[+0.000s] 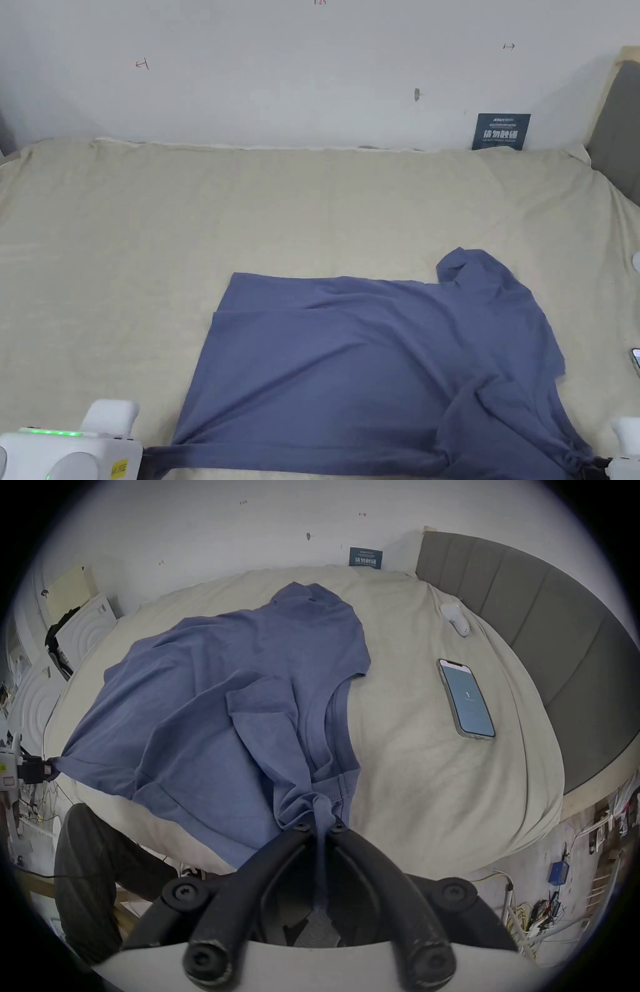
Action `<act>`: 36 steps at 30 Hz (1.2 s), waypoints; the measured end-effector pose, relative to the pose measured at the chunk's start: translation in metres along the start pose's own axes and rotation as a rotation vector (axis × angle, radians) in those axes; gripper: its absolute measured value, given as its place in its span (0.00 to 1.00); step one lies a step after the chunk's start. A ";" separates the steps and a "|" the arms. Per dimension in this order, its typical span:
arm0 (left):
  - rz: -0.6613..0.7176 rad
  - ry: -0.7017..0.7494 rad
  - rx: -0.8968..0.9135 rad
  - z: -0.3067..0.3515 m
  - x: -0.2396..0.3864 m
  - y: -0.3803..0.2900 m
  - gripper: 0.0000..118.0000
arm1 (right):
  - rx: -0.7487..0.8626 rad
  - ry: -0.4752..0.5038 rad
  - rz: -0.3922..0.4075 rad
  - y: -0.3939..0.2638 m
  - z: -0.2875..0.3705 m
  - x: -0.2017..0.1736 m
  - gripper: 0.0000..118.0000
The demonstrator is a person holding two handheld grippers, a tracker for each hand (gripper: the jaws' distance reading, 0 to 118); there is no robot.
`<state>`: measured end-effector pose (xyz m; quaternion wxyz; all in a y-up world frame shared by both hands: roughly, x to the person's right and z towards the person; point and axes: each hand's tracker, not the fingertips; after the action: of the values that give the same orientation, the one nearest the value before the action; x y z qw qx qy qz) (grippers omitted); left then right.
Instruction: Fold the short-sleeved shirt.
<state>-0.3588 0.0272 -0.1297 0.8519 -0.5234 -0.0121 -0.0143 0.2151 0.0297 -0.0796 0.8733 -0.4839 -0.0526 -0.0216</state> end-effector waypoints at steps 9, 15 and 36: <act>0.025 -0.008 -0.021 -0.008 -0.003 0.004 0.00 | -0.035 -0.039 0.026 -0.004 -0.008 -0.005 0.03; 0.092 -0.007 -0.018 -0.015 -0.006 0.011 1.00 | 0.002 -0.095 -0.071 -0.003 0.005 -0.006 0.92; 0.037 -0.004 -0.001 0.019 -0.013 0.013 0.35 | 0.126 -0.046 -0.092 -0.011 0.039 -0.021 0.00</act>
<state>-0.3712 0.0506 -0.1330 0.8517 -0.5240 -0.0041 0.0023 0.1904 0.0564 -0.0525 0.8987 -0.4253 -0.0964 -0.0472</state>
